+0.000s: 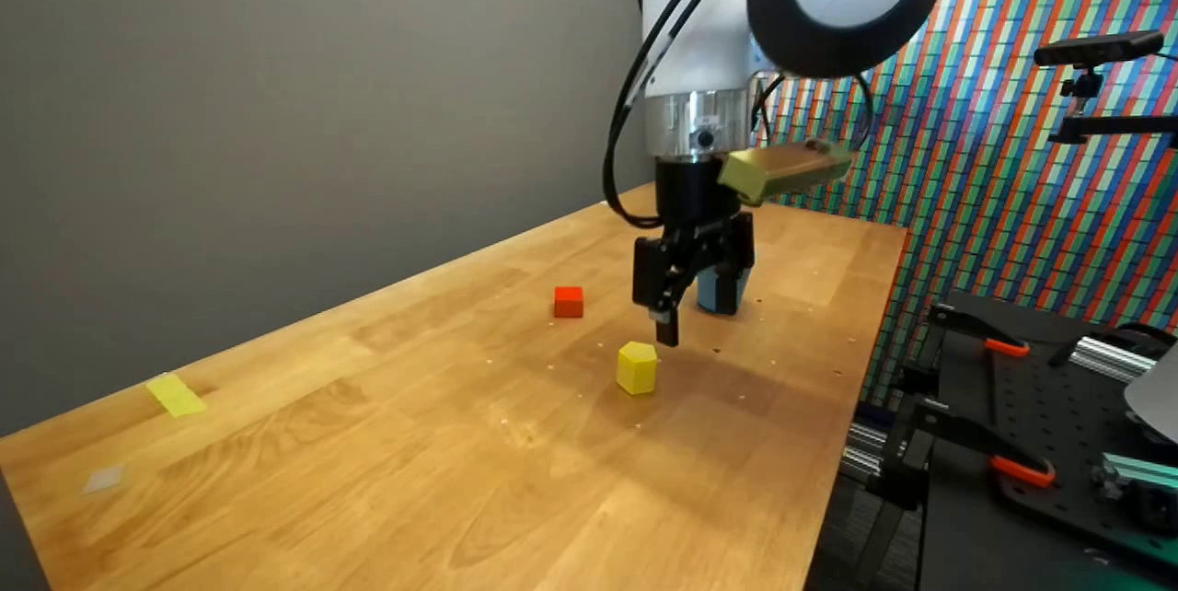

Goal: Pick up the yellow block from the table and put it in the light blue cup.

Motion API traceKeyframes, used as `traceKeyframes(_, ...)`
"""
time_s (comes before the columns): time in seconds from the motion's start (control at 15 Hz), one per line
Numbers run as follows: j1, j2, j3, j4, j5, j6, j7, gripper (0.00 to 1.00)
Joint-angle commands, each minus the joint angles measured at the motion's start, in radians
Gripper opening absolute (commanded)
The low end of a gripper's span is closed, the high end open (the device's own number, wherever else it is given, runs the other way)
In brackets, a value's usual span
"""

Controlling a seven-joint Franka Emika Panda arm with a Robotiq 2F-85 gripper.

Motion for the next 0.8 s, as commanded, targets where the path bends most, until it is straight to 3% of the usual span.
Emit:
traceKeyframes(0.0, 0.119, 0.191, -0.073, 0.169, -0.033, 0.009, 0.022, 1.0)
traceKeyframes(0.4, 0.279, 0.327, -0.189, 0.312, -0.071, 0.024, 0.053, 1.0)
traceKeyframes(0.73, 0.361, 0.321, -0.283, 0.314, -0.155, 0.052, 0.143, 1.0)
